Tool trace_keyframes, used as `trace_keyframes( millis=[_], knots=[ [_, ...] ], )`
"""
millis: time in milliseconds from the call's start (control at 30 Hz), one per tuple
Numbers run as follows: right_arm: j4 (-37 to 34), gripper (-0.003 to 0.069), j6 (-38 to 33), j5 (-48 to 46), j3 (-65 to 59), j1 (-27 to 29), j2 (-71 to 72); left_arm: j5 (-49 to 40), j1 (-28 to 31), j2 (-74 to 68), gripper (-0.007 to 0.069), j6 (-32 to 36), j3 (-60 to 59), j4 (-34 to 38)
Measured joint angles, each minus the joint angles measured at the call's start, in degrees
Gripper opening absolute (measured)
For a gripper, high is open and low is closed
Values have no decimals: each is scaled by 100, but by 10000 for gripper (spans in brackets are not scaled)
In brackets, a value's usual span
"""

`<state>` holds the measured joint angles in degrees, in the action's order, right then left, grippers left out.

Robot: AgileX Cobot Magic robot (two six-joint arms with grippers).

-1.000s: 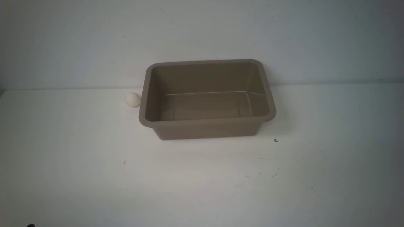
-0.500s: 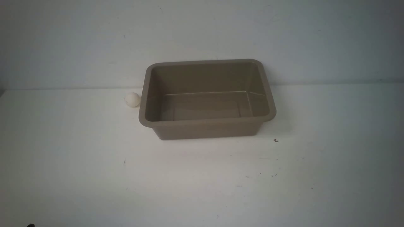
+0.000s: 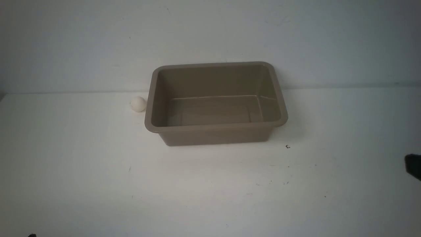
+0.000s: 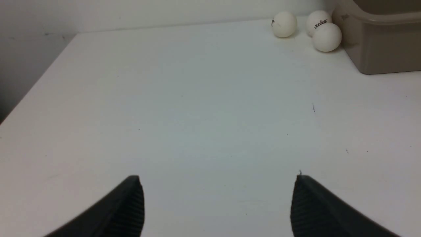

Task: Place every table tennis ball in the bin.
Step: Use the right arm to clamp the table tennis ball closest to it

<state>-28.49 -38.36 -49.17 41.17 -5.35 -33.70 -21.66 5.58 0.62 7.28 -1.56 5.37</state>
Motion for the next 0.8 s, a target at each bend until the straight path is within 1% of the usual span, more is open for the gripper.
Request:
trace_keyframes(
  millis=[33, 67, 200, 267, 333, 367, 500, 533, 633, 733, 800],
  knots=[
    [0, 408, -27, -23, 17, 0, -31, 0, 0, 0, 541, 0, 0, 0],
    [0, 408, -219, -116, 107, 0, -238, 0, 0, 0, 541, 0, 0, 0],
    [0, 408, -602, -78, 182, 0, -703, 0, 0, 0, 541, 0, 0, 0],
    [0, 408, -607, -30, 182, 0, -809, 0, 0, 0, 541, 0, 0, 0],
    [0, 408, -342, 75, 188, 55, -1092, 0, 0, 0, 541, 0, 0, 0],
    [0, 408, -137, 131, 188, 152, -1456, 0, 0, 0, 541, 0, 0, 0],
    [-4, 408, -22, 298, 188, 257, -1913, 0, 0, 0, 541, 0, 0, 0],
    [-23, 408, 32, 596, 193, 317, -2251, 0, 0, 0, 541, 0, 0, 0],
    [-68, 408, 68, 786, 244, 362, -2579, 0, 0, 0, 541, 0, 0, 0],
    [-301, 409, 25, 893, 398, 396, -3087, 0, 0, 0, 541, 0, 0, 0],
    [-708, 409, -177, 864, 587, 396, -3529, 0, 0, 0, 541, 0, 0, 0]
  ],
)
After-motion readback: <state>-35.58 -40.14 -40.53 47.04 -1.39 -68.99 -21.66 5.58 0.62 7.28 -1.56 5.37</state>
